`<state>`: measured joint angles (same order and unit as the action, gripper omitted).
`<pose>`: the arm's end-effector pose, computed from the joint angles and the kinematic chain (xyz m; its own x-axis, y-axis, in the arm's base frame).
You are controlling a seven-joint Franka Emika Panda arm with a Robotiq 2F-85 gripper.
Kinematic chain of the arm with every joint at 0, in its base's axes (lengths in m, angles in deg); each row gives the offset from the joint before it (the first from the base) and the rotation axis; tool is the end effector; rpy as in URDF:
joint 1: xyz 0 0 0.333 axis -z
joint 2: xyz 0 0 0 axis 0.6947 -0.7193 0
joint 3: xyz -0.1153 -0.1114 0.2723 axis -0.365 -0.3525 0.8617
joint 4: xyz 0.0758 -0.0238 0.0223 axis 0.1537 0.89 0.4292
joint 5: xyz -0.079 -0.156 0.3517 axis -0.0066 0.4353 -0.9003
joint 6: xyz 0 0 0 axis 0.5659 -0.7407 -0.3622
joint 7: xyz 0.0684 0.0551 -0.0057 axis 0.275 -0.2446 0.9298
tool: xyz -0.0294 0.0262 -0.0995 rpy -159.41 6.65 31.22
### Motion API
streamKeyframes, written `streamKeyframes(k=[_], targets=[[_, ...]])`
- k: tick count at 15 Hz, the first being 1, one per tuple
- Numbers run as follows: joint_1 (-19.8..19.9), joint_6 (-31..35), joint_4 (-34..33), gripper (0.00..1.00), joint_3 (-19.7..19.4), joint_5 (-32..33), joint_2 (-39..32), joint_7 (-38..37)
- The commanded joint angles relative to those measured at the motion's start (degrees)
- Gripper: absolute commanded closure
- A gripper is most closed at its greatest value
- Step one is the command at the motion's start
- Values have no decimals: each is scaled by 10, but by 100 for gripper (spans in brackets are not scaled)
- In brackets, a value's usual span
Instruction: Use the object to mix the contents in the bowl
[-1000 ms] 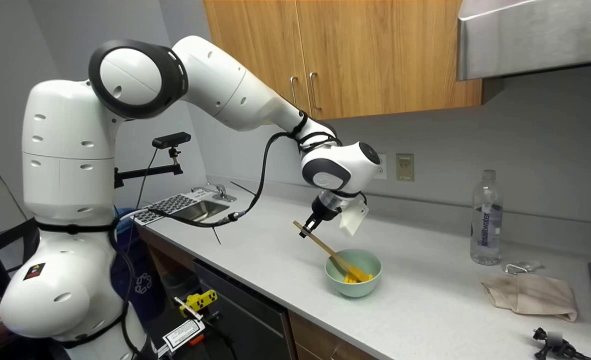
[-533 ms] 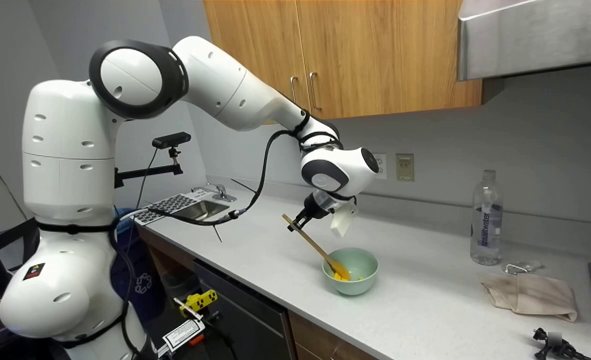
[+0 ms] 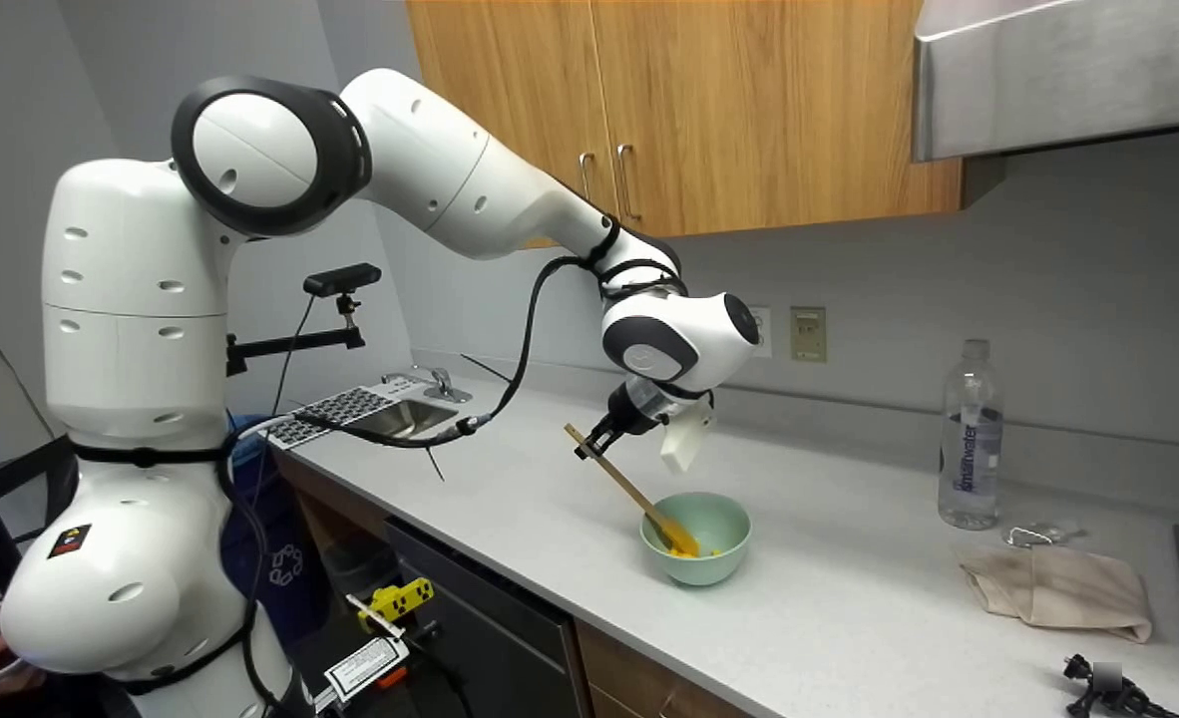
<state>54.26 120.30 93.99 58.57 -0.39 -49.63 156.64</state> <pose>0.5440 -0.0292 0.2697 -0.3326 0.5516 0.7649 0.9099 0.4010 0.1065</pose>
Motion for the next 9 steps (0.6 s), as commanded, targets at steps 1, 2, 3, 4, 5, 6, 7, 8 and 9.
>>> streamKeyframes(k=[1,2,3,4,5,6,7,8,9], targets=[[11,3,9,96,-21,-34,0,13],[8,15,13,96,-26,-29,2,7],[7,25,15,96,-30,-25,4,5],[1,45,20,96,-34,-17,10,0],[-6,71,26,96,-36,-8,16,-6],[-14,103,33,96,-36,5,22,-12],[-21,126,39,96,-32,15,27,-16],[-23,134,41,96,-27,16,27,-15],[-21,124,39,96,-20,8,25,-7]])
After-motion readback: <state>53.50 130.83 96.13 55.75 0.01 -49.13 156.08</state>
